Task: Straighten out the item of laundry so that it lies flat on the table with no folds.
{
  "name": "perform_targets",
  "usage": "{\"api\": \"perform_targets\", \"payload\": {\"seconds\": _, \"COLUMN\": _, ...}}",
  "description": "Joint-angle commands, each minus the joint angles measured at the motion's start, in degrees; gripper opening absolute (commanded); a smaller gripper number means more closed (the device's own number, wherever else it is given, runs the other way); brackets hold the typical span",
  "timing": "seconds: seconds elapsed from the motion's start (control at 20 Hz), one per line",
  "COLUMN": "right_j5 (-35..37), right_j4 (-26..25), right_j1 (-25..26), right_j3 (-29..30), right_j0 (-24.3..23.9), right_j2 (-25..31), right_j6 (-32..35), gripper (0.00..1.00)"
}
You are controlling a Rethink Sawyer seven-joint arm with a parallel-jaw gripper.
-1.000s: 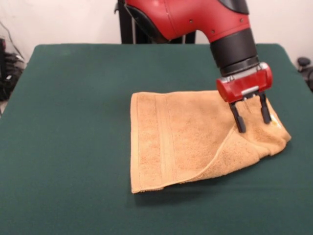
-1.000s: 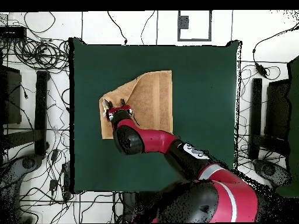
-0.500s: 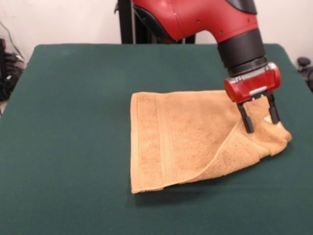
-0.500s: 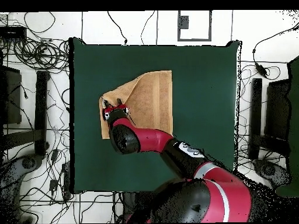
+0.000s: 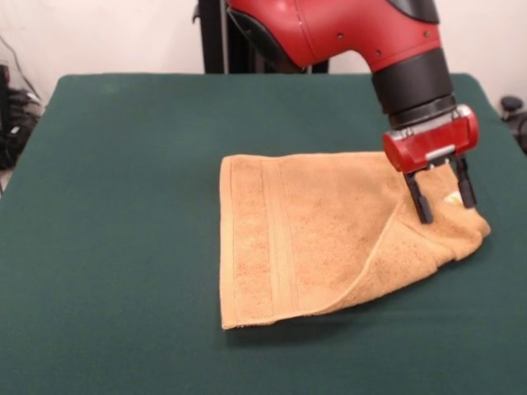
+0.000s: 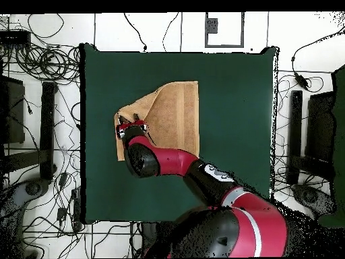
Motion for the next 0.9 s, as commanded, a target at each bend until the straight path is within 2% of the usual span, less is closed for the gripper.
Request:
{"api": "perform_targets", "payload": {"seconds": 0.05, "right_j5": 5.3, "right_j4": 5.7, "right_j1": -1.3, "right_j3": -3.3, "right_j0": 2.8, "right_j2": 4.2, "right_j6": 14.1, "gripper": 1.00}}
{"api": "perform_targets", "payload": {"seconds": 0.5, "right_j5": 4.5, "right_j4": 6.6, "right_j1": -1.3, "right_j3": -2.7, "right_j0": 3.3, "right_j2": 3.9, "right_j6": 14.2, "gripper": 1.00}}
{"api": "perform_targets", "payload": {"seconds": 0.9, "right_j5": 6.4, "right_j4": 10.8, "right_j1": -6.8, "right_j3": 1.0, "right_j0": 4.9, "right_j2": 2.8, "right_j6": 15.7, "gripper": 1.00}}
